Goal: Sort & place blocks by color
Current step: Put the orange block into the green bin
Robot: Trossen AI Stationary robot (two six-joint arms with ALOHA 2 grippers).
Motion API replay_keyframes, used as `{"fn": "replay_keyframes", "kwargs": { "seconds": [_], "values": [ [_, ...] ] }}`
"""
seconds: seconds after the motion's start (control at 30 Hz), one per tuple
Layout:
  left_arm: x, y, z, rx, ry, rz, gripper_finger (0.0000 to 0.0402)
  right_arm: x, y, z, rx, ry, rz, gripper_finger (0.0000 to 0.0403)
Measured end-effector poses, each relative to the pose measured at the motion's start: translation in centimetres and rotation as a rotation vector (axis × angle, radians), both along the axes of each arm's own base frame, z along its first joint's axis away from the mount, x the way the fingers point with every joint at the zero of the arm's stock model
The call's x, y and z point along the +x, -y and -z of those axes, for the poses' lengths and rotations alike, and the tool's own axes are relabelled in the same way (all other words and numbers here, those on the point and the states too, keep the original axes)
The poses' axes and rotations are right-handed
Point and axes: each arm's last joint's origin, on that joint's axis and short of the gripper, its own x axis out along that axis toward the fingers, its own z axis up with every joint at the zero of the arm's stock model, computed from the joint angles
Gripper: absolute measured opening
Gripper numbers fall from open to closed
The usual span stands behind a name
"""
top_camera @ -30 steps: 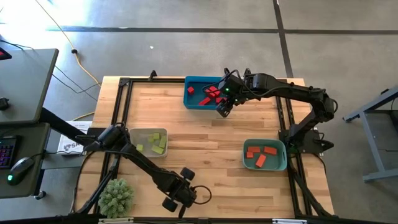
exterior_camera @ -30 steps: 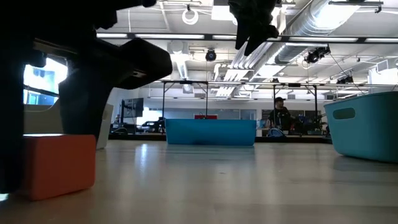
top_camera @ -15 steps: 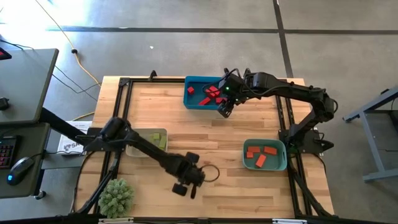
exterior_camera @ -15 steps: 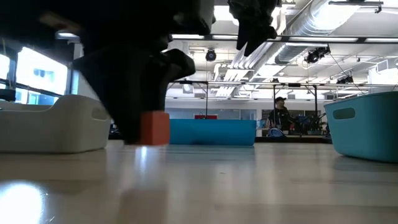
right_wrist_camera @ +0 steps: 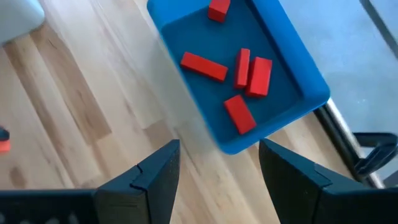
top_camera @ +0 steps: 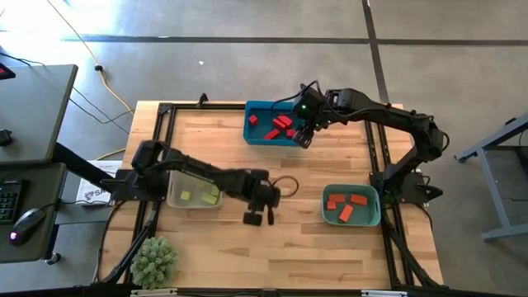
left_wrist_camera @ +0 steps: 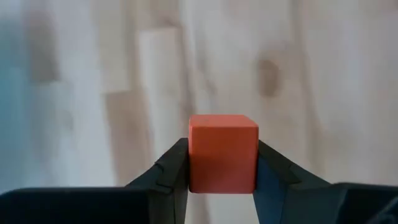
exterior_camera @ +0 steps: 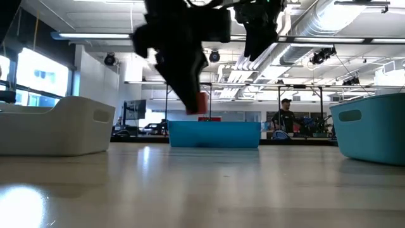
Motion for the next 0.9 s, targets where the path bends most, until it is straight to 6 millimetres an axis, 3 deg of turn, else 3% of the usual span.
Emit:
{"fn": "replay_keyframes", "kwargs": {
  "seconds": [0.23, 0.53, 0.9],
  "values": [
    [-0.7, -4.4, -1.9, 0.061, 0.022, -0.082, 0.0103, -0.3, 1.1, -0.1, -0.016, 0.004, -0.018, 0.0207],
    [-2.4, -9.8, -5.9, 0.174, 0.104, -0.073, 0.0103, -0.4, 2.4, -0.3, 0.133, 0.113, -0.045, 0.0207],
    [-5.2, -15.8, -11.1, 0.322, 0.289, -0.102, 0.0103, 0.5, 3.1, -1.1, 0.356, 0.344, 0.110, 0.0207]
  ]
}}
